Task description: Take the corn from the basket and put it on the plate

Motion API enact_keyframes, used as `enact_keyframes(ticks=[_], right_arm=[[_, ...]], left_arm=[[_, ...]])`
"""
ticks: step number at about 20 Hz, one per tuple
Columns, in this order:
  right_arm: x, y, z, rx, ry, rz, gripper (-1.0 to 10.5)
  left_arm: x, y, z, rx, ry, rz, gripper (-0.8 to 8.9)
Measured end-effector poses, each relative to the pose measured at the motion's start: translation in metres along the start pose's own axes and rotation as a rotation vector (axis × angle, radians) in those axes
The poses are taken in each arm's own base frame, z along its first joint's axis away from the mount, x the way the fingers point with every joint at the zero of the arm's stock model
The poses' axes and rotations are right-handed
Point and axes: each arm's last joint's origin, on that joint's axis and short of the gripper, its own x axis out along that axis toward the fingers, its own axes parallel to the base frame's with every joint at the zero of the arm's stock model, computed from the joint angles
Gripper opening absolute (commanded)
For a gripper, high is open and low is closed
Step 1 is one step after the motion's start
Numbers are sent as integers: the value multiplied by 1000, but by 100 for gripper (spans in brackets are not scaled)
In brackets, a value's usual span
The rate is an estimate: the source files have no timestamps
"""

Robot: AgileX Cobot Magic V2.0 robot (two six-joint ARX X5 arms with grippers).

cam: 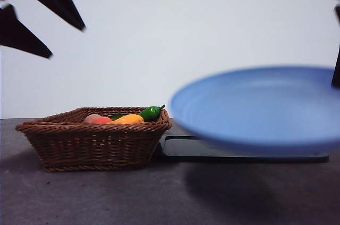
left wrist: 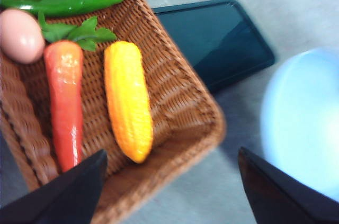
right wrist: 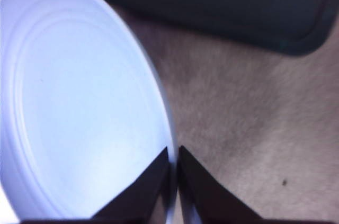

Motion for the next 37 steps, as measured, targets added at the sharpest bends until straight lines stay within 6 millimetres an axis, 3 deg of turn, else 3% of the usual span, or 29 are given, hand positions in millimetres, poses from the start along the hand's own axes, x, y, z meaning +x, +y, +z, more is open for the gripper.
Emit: enact_keyframes(ticks=[5, 9, 15, 26, 33, 37], right_arm=[[-33, 7, 9, 5, -148, -7, 1], [-34, 5, 18, 16, -213, -9, 1], [-36, 1, 20, 46, -247, -19, 1], [-33, -1, 22, 52, -234, -20, 1], [-33, -1, 23, 49, -240, -20, 1], [-33, -1, 23, 49, -239, -21, 1]], left_arm=[[55, 0, 22, 84, 129, 104, 402], [95, 1, 32, 143, 214, 134, 401], [137, 10, 38, 152, 289, 140, 401], [167, 13, 27, 158, 334, 132, 396], [170, 13, 25, 159, 342, 134, 220], [170, 14, 25, 153, 343, 136, 202]])
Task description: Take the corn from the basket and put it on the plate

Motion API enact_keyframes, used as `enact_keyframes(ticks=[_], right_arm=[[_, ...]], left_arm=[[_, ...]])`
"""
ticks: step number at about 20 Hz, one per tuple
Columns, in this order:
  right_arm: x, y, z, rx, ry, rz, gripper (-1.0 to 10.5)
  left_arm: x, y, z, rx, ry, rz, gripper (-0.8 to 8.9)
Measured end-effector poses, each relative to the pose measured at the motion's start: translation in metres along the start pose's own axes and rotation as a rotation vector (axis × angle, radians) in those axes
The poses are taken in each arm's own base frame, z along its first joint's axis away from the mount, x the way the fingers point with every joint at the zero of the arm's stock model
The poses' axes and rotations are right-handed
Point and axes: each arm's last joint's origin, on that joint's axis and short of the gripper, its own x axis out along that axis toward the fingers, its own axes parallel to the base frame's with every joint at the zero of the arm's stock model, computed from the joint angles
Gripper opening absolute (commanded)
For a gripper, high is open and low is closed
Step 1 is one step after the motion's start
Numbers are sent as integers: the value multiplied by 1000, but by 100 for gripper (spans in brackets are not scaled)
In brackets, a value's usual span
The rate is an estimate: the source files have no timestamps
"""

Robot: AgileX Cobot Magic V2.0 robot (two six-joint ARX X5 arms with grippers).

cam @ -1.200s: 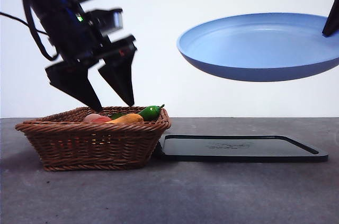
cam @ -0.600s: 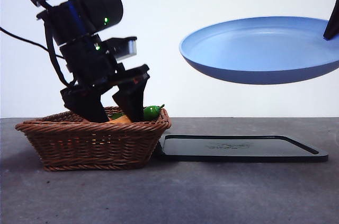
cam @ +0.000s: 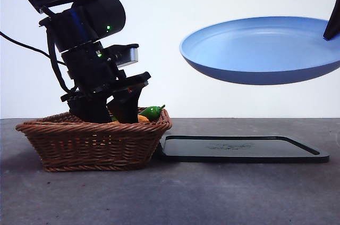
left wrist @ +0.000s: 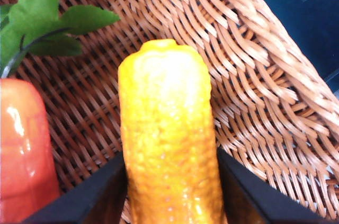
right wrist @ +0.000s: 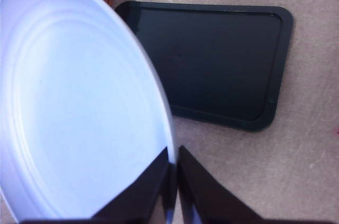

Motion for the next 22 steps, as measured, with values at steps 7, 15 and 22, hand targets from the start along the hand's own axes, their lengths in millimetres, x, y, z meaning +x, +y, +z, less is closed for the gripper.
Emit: enact_keyframes(ticks=[7, 15, 22], right_arm=[[35, -13, 4, 53, 130, -14, 1], [94, -33, 2, 182, 315, 108, 1], [96, -32, 5, 218, 311, 174, 1]], left_arm=[[-45, -3, 14, -19, -127, 5, 202], [-99, -41, 23, 41, -296, -252, 202], [-55, -98, 21, 163, -242, -372, 202]])
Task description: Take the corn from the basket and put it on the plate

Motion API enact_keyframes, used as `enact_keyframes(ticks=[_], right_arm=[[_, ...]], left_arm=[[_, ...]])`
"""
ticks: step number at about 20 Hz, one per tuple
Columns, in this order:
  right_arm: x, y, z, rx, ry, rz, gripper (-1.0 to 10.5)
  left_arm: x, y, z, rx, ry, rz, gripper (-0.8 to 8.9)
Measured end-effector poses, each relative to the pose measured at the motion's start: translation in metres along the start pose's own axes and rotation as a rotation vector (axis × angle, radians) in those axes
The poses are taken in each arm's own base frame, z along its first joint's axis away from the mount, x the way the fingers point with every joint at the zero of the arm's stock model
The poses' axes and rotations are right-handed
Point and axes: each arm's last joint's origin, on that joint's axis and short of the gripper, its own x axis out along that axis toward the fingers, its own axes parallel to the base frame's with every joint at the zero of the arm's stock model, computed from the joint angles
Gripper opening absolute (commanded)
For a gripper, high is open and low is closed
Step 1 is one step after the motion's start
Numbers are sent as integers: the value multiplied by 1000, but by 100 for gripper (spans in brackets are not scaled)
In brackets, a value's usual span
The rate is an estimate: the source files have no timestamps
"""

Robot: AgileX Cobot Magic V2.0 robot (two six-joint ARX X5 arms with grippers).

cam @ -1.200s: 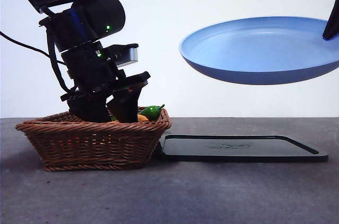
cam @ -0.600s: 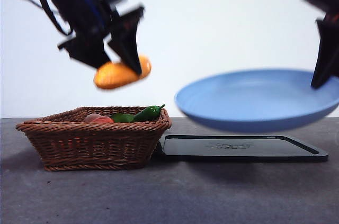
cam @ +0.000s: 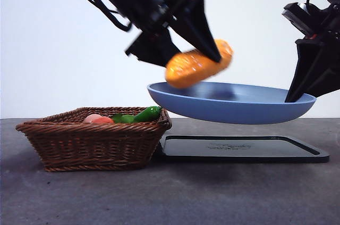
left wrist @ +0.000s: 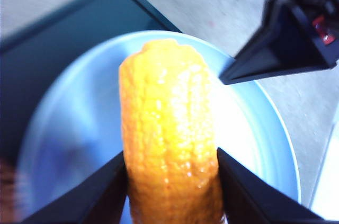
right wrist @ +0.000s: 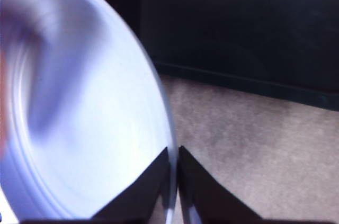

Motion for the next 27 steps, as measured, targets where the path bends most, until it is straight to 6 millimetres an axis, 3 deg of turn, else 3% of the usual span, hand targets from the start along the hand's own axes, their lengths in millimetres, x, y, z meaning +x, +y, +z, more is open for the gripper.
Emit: enact_keyframes(ticks=[5, 8, 15, 19, 22, 27], right_arm=[[0, 0, 0, -1, 0, 6, 1], [0, 0, 0, -1, 0, 6, 1], [0, 0, 1, -7, -12, -7, 1], [0, -1, 3, -16, -34, -31, 1], [-3, -4, 6, -9, -58, -37, 1], [-8, -18, 29, 35, -95, -58, 1]], left_arm=[[23, 0, -10, -6, 61, -12, 235], [24, 1, -11, -8, 65, -12, 330], [23, -1, -10, -18, 86, -11, 340], [15, -5, 3, -14, 67, -13, 340], [-4, -13, 17, 8, 10, -19, 340], [-37, -27, 30, 42, -83, -29, 339]])
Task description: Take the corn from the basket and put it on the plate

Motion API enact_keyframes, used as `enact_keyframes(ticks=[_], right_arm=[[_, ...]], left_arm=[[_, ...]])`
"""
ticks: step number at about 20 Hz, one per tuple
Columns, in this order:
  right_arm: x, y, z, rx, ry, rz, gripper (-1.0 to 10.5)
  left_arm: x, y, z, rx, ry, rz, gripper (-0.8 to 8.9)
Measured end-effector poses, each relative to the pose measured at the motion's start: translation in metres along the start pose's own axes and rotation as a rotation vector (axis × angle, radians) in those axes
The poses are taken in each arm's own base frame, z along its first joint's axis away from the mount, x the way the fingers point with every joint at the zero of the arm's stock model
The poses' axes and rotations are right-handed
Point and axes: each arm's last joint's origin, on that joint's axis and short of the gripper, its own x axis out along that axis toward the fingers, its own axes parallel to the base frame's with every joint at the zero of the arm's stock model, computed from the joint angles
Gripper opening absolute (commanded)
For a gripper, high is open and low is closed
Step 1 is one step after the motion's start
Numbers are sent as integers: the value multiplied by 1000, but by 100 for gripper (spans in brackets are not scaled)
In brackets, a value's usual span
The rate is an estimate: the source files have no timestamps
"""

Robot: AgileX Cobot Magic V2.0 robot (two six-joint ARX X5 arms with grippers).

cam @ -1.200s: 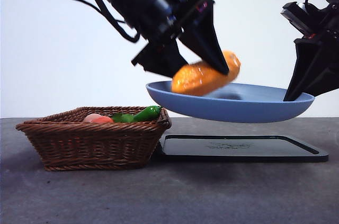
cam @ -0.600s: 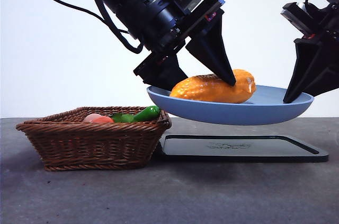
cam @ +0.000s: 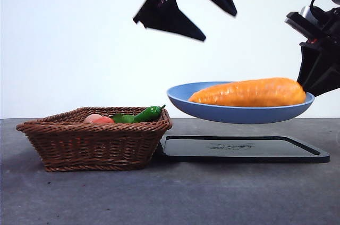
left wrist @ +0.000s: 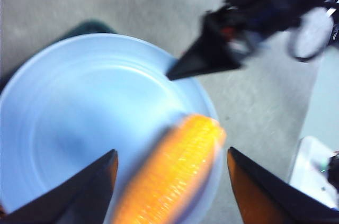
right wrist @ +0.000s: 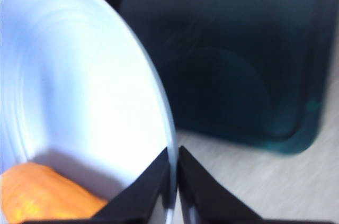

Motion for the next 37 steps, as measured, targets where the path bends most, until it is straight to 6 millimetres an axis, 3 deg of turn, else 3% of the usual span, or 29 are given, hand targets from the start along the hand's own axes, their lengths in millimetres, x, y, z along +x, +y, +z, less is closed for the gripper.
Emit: enact_keyframes(ticks=[4, 10, 15, 21, 24, 27, 29, 31, 34, 37], right_arm=[[8, -11, 33, 30, -11, -16, 1], [43, -32, 71, 83, 48, -35, 1], [72, -53, 72, 124, 110, -51, 1], [74, -55, 72, 124, 112, -51, 15], [74, -55, 72, 122, 117, -45, 182], [73, -54, 72, 122, 117, -44, 210], [60, -51, 73, 120, 93, -45, 210], [35, -37, 77, 85, 28, -38, 210], [-12, -7, 73, 9, -62, -27, 210], [-54, 32, 52, -96, -85, -11, 210]], left_arm=[[-28, -11, 8, 24, -62, -6, 339], [-67, -27, 16, 60, -157, -15, 339], [-78, -31, 16, 64, -168, -16, 339], [-78, -31, 14, 59, -154, -15, 339], [-78, -31, 14, 59, -154, -15, 339], [-78, -31, 14, 59, -154, -15, 339], [-78, -31, 14, 59, -154, -15, 339], [-78, -31, 14, 58, -154, -15, 339], [-78, -31, 14, 57, -154, -13, 339], [-80, -25, 14, 45, -150, 3, 338]])
